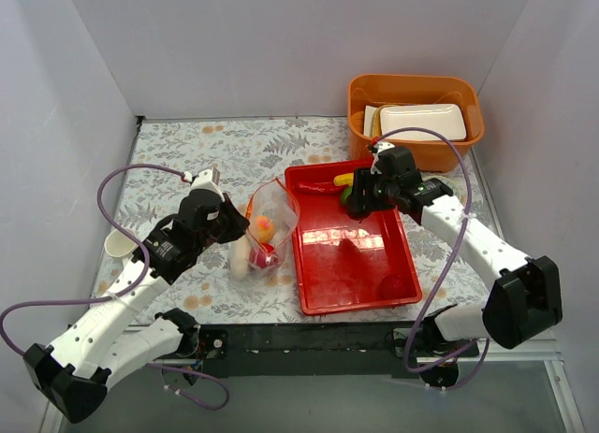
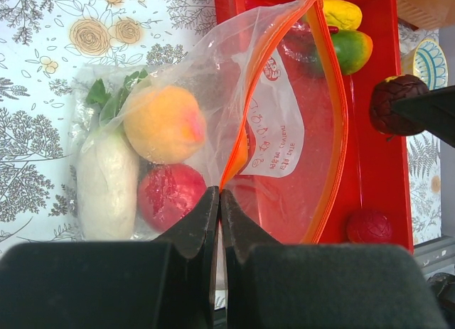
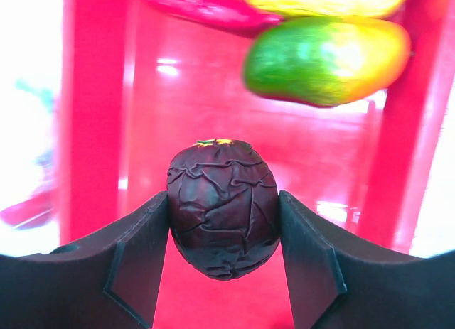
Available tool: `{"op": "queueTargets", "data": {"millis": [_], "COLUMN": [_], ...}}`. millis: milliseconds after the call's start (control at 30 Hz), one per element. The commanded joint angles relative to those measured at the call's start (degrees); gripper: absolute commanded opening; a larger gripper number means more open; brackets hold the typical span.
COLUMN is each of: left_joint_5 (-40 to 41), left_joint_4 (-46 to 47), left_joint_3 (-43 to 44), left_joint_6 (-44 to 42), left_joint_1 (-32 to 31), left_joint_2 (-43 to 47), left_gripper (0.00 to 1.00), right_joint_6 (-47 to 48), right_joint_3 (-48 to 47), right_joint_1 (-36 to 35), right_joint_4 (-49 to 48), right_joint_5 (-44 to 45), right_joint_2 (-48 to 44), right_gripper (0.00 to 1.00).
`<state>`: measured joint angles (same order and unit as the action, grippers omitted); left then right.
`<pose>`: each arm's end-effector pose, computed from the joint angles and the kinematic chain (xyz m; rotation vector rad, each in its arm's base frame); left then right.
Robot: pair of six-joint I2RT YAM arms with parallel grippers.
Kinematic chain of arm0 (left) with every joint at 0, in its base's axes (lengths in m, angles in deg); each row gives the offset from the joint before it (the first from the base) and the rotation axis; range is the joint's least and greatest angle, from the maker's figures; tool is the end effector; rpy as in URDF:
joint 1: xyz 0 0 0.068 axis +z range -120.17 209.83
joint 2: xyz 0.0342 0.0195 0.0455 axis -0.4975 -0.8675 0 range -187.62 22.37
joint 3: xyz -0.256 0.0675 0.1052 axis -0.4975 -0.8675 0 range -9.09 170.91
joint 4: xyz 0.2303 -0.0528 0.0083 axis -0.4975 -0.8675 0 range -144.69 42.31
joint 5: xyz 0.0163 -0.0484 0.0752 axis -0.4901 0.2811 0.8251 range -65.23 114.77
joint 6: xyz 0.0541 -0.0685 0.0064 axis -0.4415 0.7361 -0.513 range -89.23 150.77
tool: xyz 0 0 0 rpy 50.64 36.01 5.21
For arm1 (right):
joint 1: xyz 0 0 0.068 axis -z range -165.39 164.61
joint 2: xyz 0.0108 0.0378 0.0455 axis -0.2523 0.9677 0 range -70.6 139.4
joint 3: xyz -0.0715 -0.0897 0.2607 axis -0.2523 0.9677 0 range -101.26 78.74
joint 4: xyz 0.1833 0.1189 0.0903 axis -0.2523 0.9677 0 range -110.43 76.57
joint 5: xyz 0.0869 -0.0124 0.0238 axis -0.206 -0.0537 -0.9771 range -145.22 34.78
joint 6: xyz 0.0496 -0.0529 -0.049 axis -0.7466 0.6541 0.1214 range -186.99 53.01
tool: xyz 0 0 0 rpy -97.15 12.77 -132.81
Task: Place the food in the zip-top bag and seal the zipper
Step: Pick up the fake fruit from the bin, then place the fake fruit in the zipper food storage bag.
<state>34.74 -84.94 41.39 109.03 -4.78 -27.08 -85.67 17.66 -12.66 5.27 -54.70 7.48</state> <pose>0.1546 -0.0903 0.2985 -0.9672 2.1363 -0.8768 0.2673 0.1370 0.2748 -0.1713 2.3428 0.3919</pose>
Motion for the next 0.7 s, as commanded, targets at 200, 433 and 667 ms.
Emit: {"op": "queueTargets", "data": {"millis": [200,433,667], "left_joint_5": [-2.06,-3.21,-3.12], "left_joint_4": [1.48,2.36,1.84], "left_joint_3": [0.41,0.5,1.73], "left_joint_6": [-0.47,-0.3,-0.21], "left_joint_1": [-0.02,-0.11,-0.11], "left_joint_2": [-2.93,-3.72,-4.33], "left_gripper": [0.0,0.0,0.0], "right_joint_6": [-6.46,-6.72,-6.81], "right_joint_3": [-5.71,-11.07,-12.49], "right_joint_1": [-3.84,-10.69,-15.0], "right_joint_4": [-3.72,-6.27,-10.83], "right_joint_5": [-12.2,-13.26,-16.06], "right_joint_2": [-6.54,-4.88,0.66], "right_gripper": [0.56,0.57,0.59]}}
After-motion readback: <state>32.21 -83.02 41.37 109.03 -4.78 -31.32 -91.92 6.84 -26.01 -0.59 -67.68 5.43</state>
